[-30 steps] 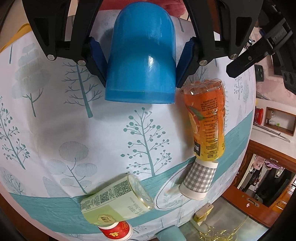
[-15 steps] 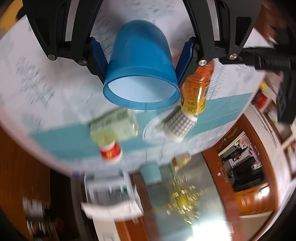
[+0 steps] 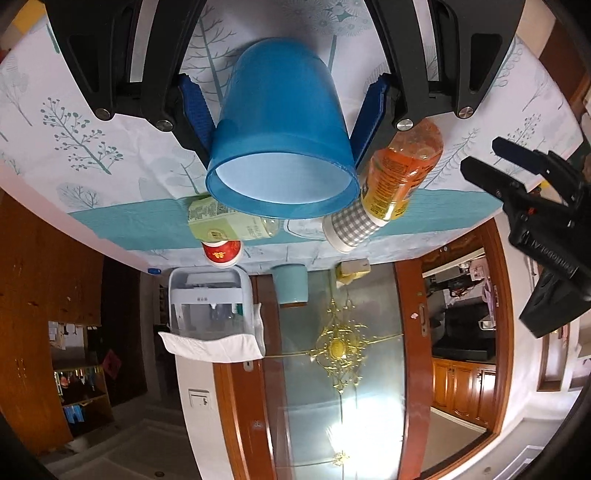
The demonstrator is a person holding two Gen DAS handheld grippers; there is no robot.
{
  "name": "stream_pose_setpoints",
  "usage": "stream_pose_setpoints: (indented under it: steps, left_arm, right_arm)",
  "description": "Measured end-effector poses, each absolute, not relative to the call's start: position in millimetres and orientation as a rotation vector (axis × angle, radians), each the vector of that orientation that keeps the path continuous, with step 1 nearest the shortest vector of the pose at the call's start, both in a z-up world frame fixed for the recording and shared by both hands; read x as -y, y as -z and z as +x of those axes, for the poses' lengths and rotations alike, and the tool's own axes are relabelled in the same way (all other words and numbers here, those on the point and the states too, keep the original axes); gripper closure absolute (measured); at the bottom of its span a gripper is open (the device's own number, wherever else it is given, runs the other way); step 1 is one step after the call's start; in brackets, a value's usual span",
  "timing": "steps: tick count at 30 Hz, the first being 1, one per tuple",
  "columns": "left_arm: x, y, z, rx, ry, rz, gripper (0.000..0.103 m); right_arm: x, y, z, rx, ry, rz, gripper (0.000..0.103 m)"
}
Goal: Flip cup upright
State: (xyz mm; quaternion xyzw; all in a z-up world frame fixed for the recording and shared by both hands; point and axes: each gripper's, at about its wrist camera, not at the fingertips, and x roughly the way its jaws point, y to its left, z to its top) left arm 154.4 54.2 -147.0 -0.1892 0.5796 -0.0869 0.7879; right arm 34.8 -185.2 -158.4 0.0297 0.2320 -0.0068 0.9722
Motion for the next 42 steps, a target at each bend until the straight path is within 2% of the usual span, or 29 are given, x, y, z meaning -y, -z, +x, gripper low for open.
stream_pose_setpoints:
  steps: [10, 17, 23, 30, 35, 42]
  left_arm:
    - [-42, 140, 147, -1.236, 0.195, -0.364, 0.041]
    - [-38, 127, 134, -1.207, 0.161, -0.323, 0.041]
    - [-37, 115, 116, -1.177, 0.154, -0.281, 0.041]
    - [-32, 99, 92, -1.151, 0.175, -0.247, 0.040]
    - [-27, 84, 72, -1.113, 0.177, -0.209, 0.025]
    - [-24, 51, 35, -1.016, 0.179, -0.150, 0.022]
  right_arm:
    - [165, 167, 18, -0.498, 0.009, -0.047, 0.032]
    - [173, 190, 12, -0.667, -0.034, -0.001, 0.013]
    - [195, 189, 5, -0.836, 0.010, 0.034, 0.009]
    - [221, 149, -6, -1.005, 0.077, 0.049, 0.002]
    - [228, 104, -5, -1.103, 0.071, 0.051, 0.002]
    - [223, 31, -14, -1.121, -0.009, 0.132, 0.001]
